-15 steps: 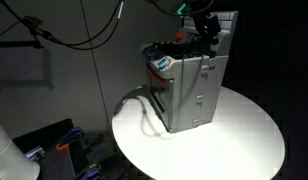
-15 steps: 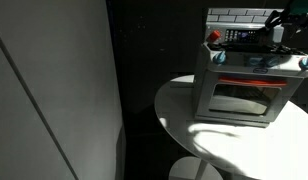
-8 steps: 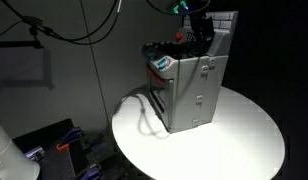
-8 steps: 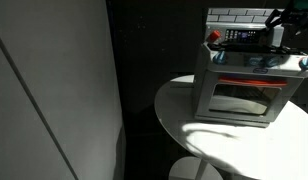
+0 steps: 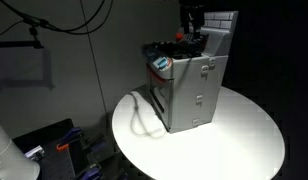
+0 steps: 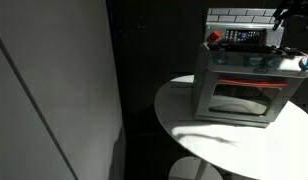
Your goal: Press a switch on the stove
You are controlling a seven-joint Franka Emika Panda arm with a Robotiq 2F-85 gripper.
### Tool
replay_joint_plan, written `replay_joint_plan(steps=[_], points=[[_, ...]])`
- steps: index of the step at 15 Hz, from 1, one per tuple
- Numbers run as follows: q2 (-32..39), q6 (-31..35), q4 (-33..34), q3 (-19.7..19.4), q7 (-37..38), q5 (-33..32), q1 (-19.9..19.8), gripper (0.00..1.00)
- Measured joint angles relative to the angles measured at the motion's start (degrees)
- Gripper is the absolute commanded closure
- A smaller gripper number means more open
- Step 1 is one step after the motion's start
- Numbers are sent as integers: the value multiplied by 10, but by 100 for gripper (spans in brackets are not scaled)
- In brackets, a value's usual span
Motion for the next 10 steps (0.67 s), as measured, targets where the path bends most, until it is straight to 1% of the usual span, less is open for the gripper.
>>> replay_joint_plan(steps=[6, 10], points=[[-46, -120, 0, 11, -52, 10, 0, 0], [-77, -170, -2, 12, -60, 4, 0, 0]])
